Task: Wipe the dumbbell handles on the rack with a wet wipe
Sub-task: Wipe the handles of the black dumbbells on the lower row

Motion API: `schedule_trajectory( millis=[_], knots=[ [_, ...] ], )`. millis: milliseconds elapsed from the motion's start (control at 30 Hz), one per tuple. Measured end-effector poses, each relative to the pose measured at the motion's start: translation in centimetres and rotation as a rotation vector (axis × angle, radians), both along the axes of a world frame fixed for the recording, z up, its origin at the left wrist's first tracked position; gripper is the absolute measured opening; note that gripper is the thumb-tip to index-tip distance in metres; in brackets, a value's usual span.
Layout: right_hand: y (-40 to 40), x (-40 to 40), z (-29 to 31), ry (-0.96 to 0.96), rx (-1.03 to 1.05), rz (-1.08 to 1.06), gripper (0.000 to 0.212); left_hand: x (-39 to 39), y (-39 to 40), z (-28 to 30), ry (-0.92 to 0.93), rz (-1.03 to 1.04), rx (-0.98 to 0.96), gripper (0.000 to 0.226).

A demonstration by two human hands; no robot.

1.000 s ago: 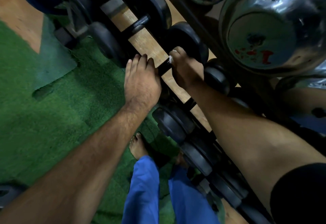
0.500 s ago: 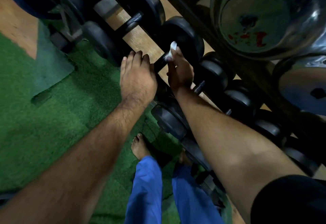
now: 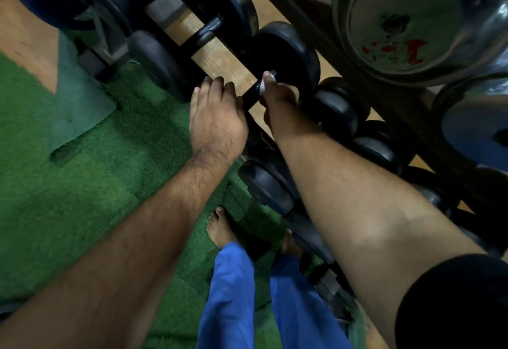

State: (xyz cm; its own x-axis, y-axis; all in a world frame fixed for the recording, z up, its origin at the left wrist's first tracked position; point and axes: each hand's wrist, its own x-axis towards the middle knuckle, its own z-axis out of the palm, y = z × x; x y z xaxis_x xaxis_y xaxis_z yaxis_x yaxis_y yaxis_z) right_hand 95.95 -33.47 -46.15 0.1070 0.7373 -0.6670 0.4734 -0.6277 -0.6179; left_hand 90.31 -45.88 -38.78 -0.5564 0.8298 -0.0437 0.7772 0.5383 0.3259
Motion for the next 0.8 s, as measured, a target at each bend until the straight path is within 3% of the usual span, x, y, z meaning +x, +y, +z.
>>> schedule_trajectory(
  millis=[200, 333, 433, 633, 700, 800],
  knots=[
    [-1.6, 1.3, 2.8, 0.225, -0.214, 0.114, 0.028, 0.2, 0.1, 0.3, -0.017, 0.018, -0.003, 0.052],
    [-2.6, 1.2, 2.8, 0.477, -0.333, -0.061, 0.029, 0.0, 0.0, 0.7, -0.032, 0.002, 0.001, 0.061],
    [-2.3, 0.5, 2.6, 0.444, -0.283, -0.229, 0.022, -0.1, -0.1, 0.2, -0.013, -0.006, -0.013, 0.049],
    [-3.1, 2.4, 3.6, 0.632, -0.515, -0.069, 0.015, 0.1, -0.1, 0.7, -0.054, 0.010, -0.013, 0.060],
    [-3.2, 2.5, 4.3, 0.636, -0.527, -0.053, 0.011, 0.0, -0.1, 0.6, -0.049, 0.005, -0.029, 0.053],
    [-3.7, 2.4, 4.3, 0.609, -0.490, -0.092, 0.023, -0.1, -0.1, 0.7, -0.044, 0.001, -0.037, 0.056]
  ],
)
